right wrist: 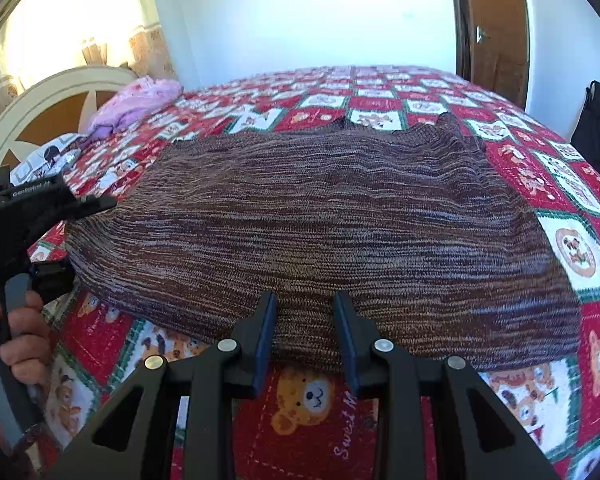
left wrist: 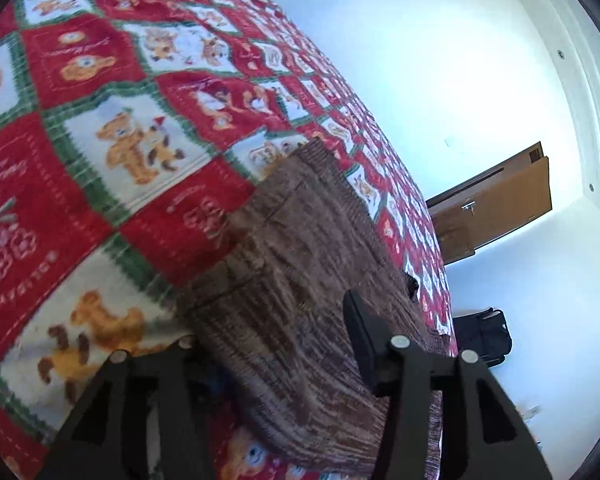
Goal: Fold small clothes
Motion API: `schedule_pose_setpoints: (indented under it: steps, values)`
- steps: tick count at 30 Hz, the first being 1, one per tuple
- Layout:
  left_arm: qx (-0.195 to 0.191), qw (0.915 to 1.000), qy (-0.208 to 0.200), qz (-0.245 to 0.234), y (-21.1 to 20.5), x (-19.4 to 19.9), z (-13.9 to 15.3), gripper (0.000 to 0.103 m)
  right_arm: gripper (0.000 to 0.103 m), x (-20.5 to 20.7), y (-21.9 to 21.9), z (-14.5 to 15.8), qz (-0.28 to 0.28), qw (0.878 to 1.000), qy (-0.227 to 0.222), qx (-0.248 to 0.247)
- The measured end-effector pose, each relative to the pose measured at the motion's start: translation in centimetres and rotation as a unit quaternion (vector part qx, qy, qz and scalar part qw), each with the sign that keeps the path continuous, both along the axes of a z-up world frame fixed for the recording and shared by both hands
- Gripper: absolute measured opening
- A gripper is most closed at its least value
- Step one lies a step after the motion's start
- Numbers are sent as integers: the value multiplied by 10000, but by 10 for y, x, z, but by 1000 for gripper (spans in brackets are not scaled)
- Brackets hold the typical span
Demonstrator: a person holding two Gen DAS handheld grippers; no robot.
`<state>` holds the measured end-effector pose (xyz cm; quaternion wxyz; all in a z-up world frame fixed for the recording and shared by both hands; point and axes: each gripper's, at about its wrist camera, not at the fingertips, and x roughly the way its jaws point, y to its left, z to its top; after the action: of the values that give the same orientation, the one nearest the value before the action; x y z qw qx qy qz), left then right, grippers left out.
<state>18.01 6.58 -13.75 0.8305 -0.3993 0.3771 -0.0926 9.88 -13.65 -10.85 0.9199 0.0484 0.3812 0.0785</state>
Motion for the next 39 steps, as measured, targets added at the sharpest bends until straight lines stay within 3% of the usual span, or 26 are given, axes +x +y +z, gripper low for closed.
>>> schedule_pose_setpoints:
  steps: [1, 2, 3, 5, 9, 12, 14, 17, 22, 28, 30, 31, 33, 34, 35, 39]
  values:
    - [60, 10000, -36, -26, -1, 0, -2, 42, 18, 4, -1, 7, 59, 9999, 12, 123]
    - [155, 9998, -69, -55, -2, -1, -5, 25, 15, 11, 0, 20, 120, 9996, -82, 231]
    - [197, 9997, -74, -76, -1, -2, -7, 19, 15, 17, 2, 30, 118, 9996, -190, 187]
    - [89, 9997, -200, -120, 5, -6, -13, 18, 15, 41, 8, 50, 81, 9993, -357, 88]
    - [105, 9995, -221, -202, 9, -11, -11, 18, 15, 107, 22, 54, -40, 9998, -121, 145]
    - [278, 9989, -269, -265, 7, -13, -9, 21, 15, 146, 35, 39, -161, 9998, 43, 70]
    - [387, 9983, -304, -301, 5, -11, -9, 21, 15, 166, 49, 10, -94, 9985, 486, -243]
    - [427, 9980, -363, -283, 4, -8, -10, 21, 15, 164, 58, 4, -74, 9983, 191, -552]
    - [570, 9972, -402, -269, 0, -5, -10, 23, 15, 162, 53, 4, -72, 9990, 164, -407]
    - [201, 9972, -597, -406, 8, -7, -13, 26, 16, 166, 56, 5, -70, 9982, 293, -521]
    - [177, 9971, -641, -372, 8, -8, -12, 26, 18, 169, 55, 17, -154, 9983, 440, -349]
    - [147, 9970, -674, -341, 9, -9, -12, 26, 19, 168, 54, 26, -122, 9993, 361, -8]
    - [6, 9965, -774, -320, 11, -10, -13, 26, 36, 164, 62, 46, 159, 9977, 167, 638]
    - [-185, 9955, -873, -318, 15, -11, -14, 27, 58, 165, 70, 53, 305, 9966, 148, 751]
    - [-306, 9947, -931, -312, 18, -12, -14, 30, 71, 168, 82, 58, 500, 9951, 186, 833]
    - [-672, 9924, -921, -469, 22, -9, -12, 40, 71, 176, 126, 56, 1094, 9891, 547, 819]
